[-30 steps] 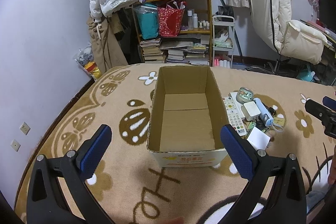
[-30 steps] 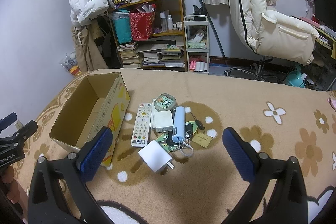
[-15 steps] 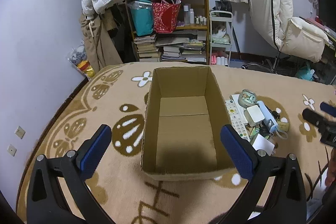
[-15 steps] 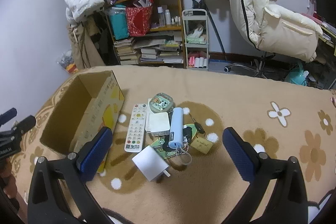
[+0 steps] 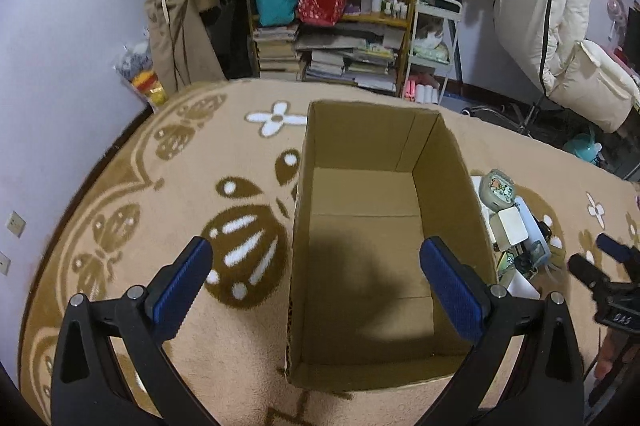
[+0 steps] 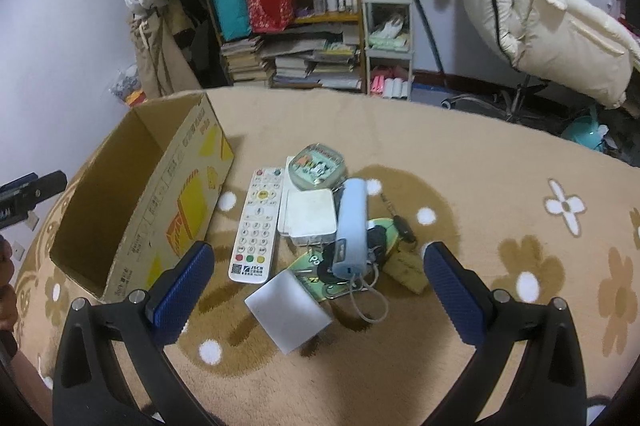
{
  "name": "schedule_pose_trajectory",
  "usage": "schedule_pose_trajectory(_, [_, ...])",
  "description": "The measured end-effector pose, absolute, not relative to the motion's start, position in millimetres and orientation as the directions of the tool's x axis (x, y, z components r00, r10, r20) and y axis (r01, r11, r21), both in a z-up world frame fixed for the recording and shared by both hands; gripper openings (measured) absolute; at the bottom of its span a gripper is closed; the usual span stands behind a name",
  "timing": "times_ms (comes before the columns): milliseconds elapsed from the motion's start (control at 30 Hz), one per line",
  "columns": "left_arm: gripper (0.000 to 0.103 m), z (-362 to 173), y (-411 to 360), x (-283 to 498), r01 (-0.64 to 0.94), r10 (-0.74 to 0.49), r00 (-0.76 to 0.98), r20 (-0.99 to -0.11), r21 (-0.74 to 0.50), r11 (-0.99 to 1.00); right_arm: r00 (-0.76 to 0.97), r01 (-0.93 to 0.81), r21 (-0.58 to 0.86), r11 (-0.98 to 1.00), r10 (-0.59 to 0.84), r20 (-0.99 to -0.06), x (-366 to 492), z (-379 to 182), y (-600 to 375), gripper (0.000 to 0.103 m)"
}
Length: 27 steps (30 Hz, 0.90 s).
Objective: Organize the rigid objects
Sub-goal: 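Grasp the box wall with the left gripper while the right gripper approaches the white charger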
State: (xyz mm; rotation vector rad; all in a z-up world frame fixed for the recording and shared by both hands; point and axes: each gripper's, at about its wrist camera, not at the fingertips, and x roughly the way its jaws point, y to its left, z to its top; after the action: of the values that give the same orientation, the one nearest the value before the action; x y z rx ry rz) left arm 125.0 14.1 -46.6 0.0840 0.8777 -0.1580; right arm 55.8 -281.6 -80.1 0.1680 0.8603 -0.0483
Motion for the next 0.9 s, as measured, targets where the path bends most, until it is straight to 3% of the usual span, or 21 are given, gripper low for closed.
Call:
schedule_pose_trajectory(67, [0.102, -52, 15, 127, 0.173, -0.099, 0.617, -0.78, 0.011, 0.985, 0.638, 0.102, 0.126, 0.987, 0.032, -0.769, 61, -87, -279, 0.103])
schedule_pose_trajectory(300, [0.063, -78, 18, 139, 0.143, -0.072, 0.533, -0.843, 0.006, 0.99, 0.586, 0.059, 0.118, 0.991, 0.061, -0.808, 74, -115, -266, 0.103])
schedule_pose_trajectory(467, [0.046, -91, 20, 144, 0.142, -0.066, 0.475, -0.878, 0.003, 0.99, 0.557, 0.029, 0.084, 0.996, 0.054, -0.829, 74, -128, -253, 0.101])
schedule_pose_trajectory(533, [0.031, -98, 21, 145, 0.136, -0.054, 0.446, -0.893, 0.008, 0.991, 0.566, 0.035, 0.042, 0.998, 0.014, -0.824, 72, -132, -250, 0.097])
schedule_pose_trajectory(633, [0.023, -99, 20, 144, 0.151, -0.061, 0.44, -0.896, 0.007, 0.988, 0.557, 0.02, 0.05, 0.999, 0.031, -0.83, 72, -137, -247, 0.09])
schedule_pose_trajectory(667, [0.023, -100, 20, 144, 0.154, -0.059, 0.438, -0.897, 0.01, 0.988, 0.544, 0.014, 0.059, 0.998, 0.042, -0.838, 73, -140, -246, 0.085])
schedule_pose_trajectory(833, [0.022, -101, 24, 146, 0.113, -0.039, 0.447, -0.894, 0.013, 0.994, 0.513, 0.013, 0.032, 0.999, 0.02, -0.858, 76, -151, -241, 0.083])
schedule_pose_trajectory(900, [0.022, -102, 29, 148, 0.099, -0.051, 0.439, -0.897, -0.008, 0.995, 0.51, 0.015, 0.046, 0.999, 0.032, -0.86, 78, -154, -241, 0.077])
